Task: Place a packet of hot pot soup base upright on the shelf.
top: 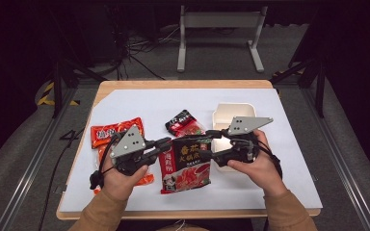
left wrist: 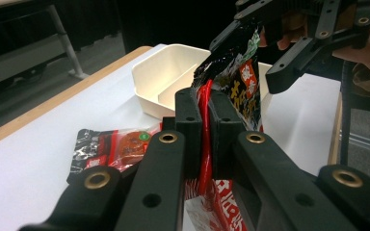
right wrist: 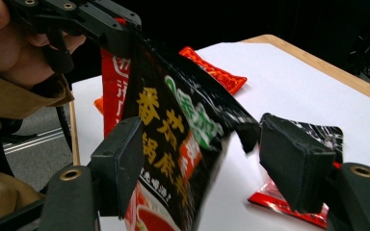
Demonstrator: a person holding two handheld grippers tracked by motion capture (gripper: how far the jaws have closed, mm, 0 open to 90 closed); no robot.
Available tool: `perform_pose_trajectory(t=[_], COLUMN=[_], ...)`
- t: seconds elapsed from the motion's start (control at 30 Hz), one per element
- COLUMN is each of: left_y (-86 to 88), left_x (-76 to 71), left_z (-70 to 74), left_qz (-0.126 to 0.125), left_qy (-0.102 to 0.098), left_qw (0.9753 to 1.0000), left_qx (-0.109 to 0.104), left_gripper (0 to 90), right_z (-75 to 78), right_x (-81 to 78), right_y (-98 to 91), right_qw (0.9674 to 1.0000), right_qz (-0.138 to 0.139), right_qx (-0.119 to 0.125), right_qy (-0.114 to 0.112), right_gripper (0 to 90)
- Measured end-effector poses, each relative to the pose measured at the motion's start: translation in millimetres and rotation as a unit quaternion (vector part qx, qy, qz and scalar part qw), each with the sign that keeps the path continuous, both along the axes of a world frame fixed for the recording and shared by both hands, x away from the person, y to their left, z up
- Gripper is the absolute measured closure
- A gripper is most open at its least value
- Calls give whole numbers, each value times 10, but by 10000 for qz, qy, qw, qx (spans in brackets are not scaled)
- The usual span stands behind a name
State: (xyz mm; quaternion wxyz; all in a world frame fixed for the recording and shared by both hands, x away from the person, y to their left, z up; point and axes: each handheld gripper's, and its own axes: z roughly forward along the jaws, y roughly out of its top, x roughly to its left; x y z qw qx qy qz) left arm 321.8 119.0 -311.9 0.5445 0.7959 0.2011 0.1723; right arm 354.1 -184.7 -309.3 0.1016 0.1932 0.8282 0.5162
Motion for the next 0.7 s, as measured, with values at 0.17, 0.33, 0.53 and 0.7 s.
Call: perform_pose_trajectory(t=[0.17, 0.33, 0.53, 0.7], left_y=[-28, -57, -89, -103], left_x=[-17, -28, -45, -52], left_z=[-8, -17, -24, -27], left_qz=[-20, -58, -119, -144], left_qy=[15, -6, -21, -40], left_qw=[10000, 9999, 9998, 9997], left_qx=[18, 82, 135, 175], left_gripper=[853, 852, 852, 850], right_z=[-56, -96, -125, -157], right_x=[26, 47, 34, 38], right_y=[76, 137, 204, 198], right_qw=[9998, 9994, 9988, 9979], right_qz=[167, 224, 295, 504], right_qx=[-33, -96, -276, -398], right_qy=[128, 246, 291, 73], right_gripper=[366, 392, 457, 576])
